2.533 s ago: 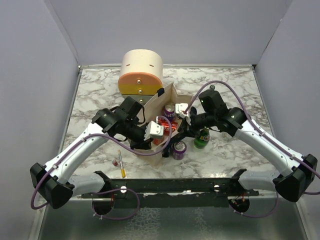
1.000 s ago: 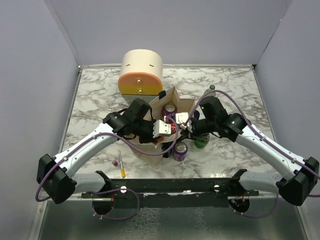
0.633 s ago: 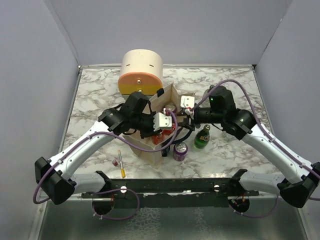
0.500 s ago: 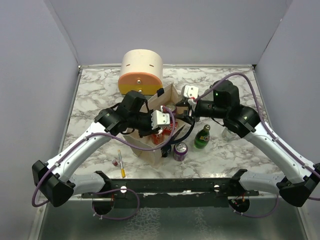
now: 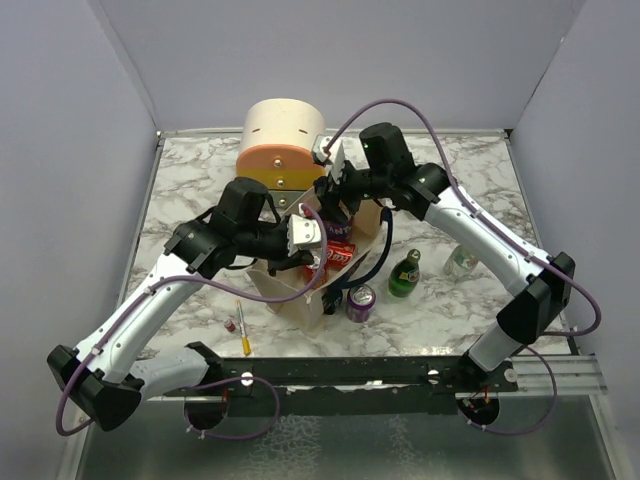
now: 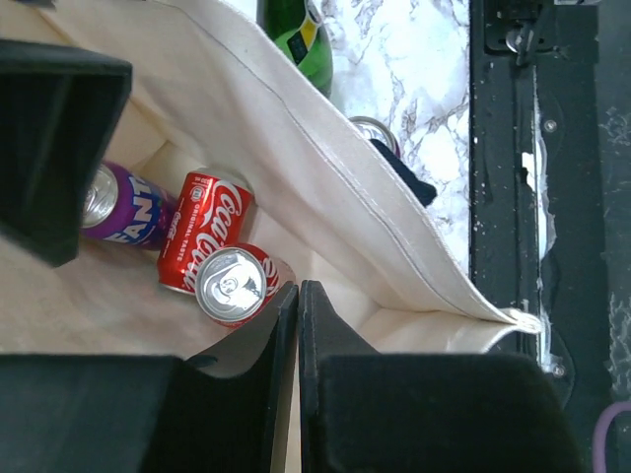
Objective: Place the beverage into the canvas bag
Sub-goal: Pick up the drink from the canvas bag.
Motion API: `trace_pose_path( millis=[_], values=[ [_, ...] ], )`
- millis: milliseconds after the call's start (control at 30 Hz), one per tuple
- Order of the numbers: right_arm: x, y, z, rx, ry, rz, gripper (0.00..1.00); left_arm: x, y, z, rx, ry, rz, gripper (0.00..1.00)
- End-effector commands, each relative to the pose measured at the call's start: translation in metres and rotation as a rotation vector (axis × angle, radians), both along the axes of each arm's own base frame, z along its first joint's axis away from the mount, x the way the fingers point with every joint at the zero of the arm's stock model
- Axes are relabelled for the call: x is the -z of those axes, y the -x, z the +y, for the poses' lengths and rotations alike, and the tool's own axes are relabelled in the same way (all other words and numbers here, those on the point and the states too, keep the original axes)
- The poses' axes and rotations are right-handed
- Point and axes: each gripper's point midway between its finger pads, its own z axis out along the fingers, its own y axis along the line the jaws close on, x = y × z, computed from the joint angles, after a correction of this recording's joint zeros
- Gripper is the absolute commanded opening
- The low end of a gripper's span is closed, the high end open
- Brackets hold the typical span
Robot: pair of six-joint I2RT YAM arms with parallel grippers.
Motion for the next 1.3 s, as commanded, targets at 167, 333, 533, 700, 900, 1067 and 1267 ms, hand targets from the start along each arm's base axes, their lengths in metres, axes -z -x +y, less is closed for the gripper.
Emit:
trace_pose_path(
  millis=[167, 333, 533, 700, 900, 1067, 1267],
  values=[
    [0.068, 0.01, -0.043, 0.019, 0.279, 0.059, 0.66, 0.007, 0.029, 0.005, 0.098, 0.029, 0.03, 0.0],
    [0.103, 0.01, -0.06, 0.013, 0.403, 0.068, 0.66, 0.018, 0.027, 0.004, 0.101, 0.021, 0.03, 0.0],
    [0.136, 0.005, -0.073, 0.019, 0.538, 0.116, 0.68, 0.024, 0.022, 0.004, 0.087, 0.014, 0.019, 0.0],
    [0.159, 0.009, -0.079, 0.016, 0.581, 0.15, 0.71, 0.029, 0.021, 0.004, 0.081, 0.009, 0.025, 0.0],
    [0.185, 0.009, -0.085, 0.05, 0.603, 0.163, 0.78, 0.03, 0.018, 0.004, 0.068, 0.011, 0.041, 0.0],
    [0.198, 0.006, -0.08, 0.054, 0.587, 0.159, 0.8, 0.031, 0.014, 0.004, 0.06, 0.009, 0.053, 0.0],
    [0.211, -0.001, -0.075, 0.062, 0.569, 0.138, 0.85, 0.035, 0.009, 0.004, 0.047, 0.005, 0.065, 0.0]
  ],
)
